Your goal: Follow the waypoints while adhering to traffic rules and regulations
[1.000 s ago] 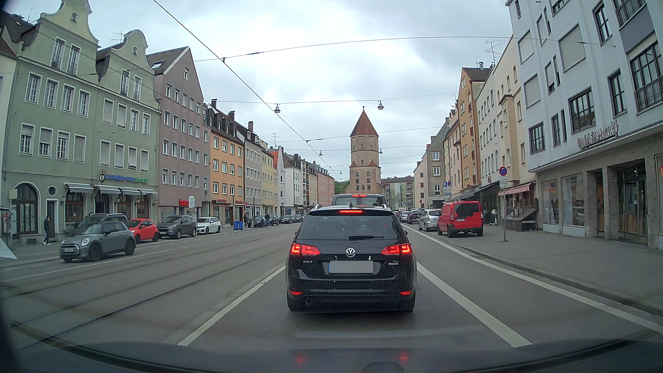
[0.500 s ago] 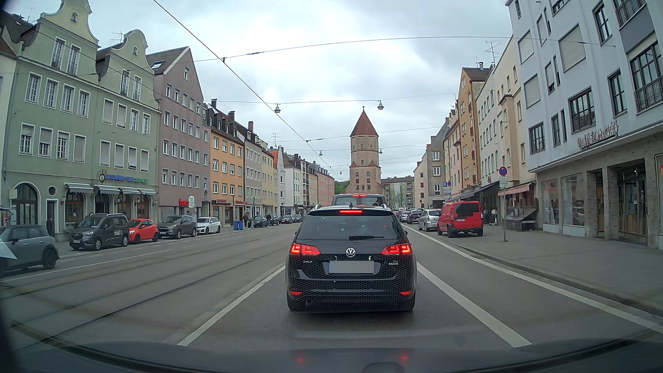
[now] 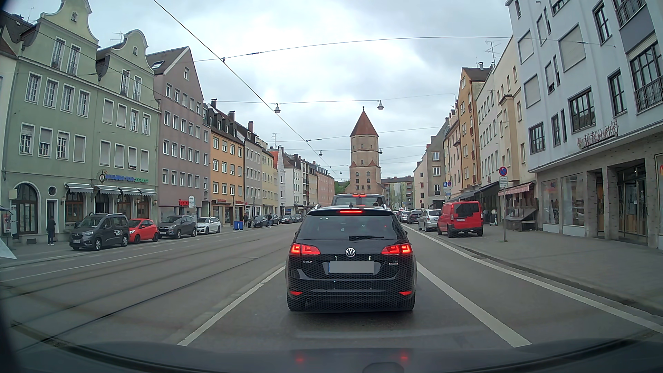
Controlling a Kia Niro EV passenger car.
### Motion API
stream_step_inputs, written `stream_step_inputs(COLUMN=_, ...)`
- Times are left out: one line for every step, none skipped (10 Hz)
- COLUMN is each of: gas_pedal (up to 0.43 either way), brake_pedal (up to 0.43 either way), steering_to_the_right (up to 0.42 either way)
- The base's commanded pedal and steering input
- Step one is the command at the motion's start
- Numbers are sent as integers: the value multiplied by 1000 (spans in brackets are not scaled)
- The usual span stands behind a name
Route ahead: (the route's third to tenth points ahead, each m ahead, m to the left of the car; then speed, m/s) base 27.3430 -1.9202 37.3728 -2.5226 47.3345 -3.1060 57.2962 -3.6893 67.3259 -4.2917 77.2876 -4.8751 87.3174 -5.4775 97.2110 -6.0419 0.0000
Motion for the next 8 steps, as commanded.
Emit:
stream_step_inputs(gas_pedal=0, brake_pedal=207, steering_to_the_right=-4)
stream_step_inputs(gas_pedal=0, brake_pedal=207, steering_to_the_right=-4)
stream_step_inputs(gas_pedal=0, brake_pedal=207, steering_to_the_right=-4)
stream_step_inputs(gas_pedal=0, brake_pedal=207, steering_to_the_right=-4)
stream_step_inputs(gas_pedal=0, brake_pedal=207, steering_to_the_right=-4)
stream_step_inputs(gas_pedal=0, brake_pedal=207, steering_to_the_right=-4)
stream_step_inputs(gas_pedal=0, brake_pedal=207, steering_to_the_right=-4)
stream_step_inputs(gas_pedal=0, brake_pedal=207, steering_to_the_right=-4)
